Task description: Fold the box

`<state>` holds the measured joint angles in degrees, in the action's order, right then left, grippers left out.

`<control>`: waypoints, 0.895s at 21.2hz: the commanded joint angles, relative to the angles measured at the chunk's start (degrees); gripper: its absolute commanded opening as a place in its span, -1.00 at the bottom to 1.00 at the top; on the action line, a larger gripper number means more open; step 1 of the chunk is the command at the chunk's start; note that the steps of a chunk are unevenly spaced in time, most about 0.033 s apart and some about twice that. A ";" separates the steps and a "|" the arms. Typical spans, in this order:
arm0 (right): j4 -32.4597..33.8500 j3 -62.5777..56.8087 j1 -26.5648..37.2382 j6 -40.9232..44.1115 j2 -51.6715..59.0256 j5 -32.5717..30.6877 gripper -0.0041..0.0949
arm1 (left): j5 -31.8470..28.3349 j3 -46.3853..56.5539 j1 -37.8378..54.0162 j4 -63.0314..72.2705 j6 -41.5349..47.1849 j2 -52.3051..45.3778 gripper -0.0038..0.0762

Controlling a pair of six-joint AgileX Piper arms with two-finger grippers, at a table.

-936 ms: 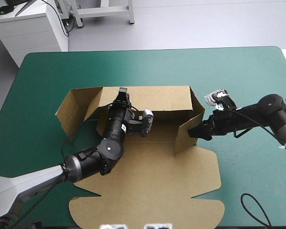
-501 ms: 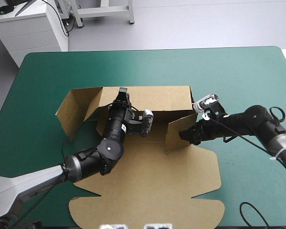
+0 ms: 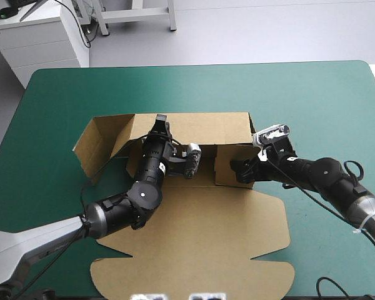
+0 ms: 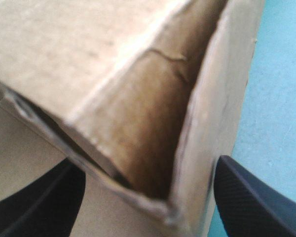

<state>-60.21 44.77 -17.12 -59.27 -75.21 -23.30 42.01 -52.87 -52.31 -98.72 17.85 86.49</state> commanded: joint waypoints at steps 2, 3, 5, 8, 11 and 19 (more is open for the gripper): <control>-5.47 1.29 -1.10 -0.56 0.16 5.09 0.44 | 1.23 -1.37 -0.39 -3.56 0.57 -1.59 -0.92; -7.75 1.29 -1.10 -0.56 -0.96 5.09 0.44 | 1.23 -1.37 -0.39 -3.56 0.57 -1.59 -0.92; -9.14 1.29 -1.10 -0.56 -3.51 5.09 0.32 | 1.23 -1.37 -0.39 -3.56 0.57 -1.59 -0.92; -9.14 1.29 -1.10 -0.66 -5.11 5.20 -0.47 | 1.23 -1.37 -0.39 -3.56 0.57 -1.59 -0.92; -12.57 1.29 -1.10 -5.85 -4.97 3.79 -0.93 | 1.46 -1.37 -0.39 -3.94 0.57 -1.59 -0.92; -14.05 1.29 -1.10 -6.33 -5.07 1.65 -0.95 | 1.44 -1.37 -0.39 -4.27 0.57 -1.59 -0.77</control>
<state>-69.74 44.60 -18.16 -66.95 -81.81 -15.41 41.85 -52.98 -52.52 -99.66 17.85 86.49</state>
